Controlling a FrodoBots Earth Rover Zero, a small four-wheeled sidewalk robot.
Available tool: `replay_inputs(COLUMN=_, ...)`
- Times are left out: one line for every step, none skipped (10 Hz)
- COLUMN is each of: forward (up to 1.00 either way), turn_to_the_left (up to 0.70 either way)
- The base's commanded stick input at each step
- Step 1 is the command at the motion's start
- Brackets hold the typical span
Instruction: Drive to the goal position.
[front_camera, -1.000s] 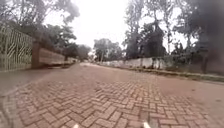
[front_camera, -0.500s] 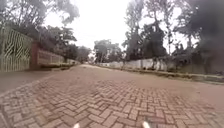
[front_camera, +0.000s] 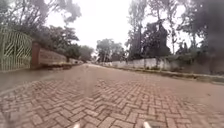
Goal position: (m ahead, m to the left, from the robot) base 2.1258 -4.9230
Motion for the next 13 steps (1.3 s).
replay_inputs(forward=0.5, turn_to_the_left=0.5)
replay_inputs(forward=0.5, turn_to_the_left=0.5)
replay_inputs(forward=0.5, turn_to_the_left=0.5)
replay_inputs(forward=0.5, turn_to_the_left=0.49)
replay_inputs(forward=0.5, turn_to_the_left=0.07)
replay_inputs(forward=0.5, turn_to_the_left=0.14)
replay_inputs(forward=0.5, turn_to_the_left=0.04)
replay_inputs(forward=0.5, turn_to_the_left=0.14)
replay_inputs(forward=0.5, turn_to_the_left=0.2)
replay_inputs(forward=0.5, turn_to_the_left=0.34)
replay_inputs(forward=0.5, turn_to_the_left=0.48)
replay_inputs(forward=0.5, turn_to_the_left=0.5)
replay_inputs(forward=0.5, turn_to_the_left=0.5)
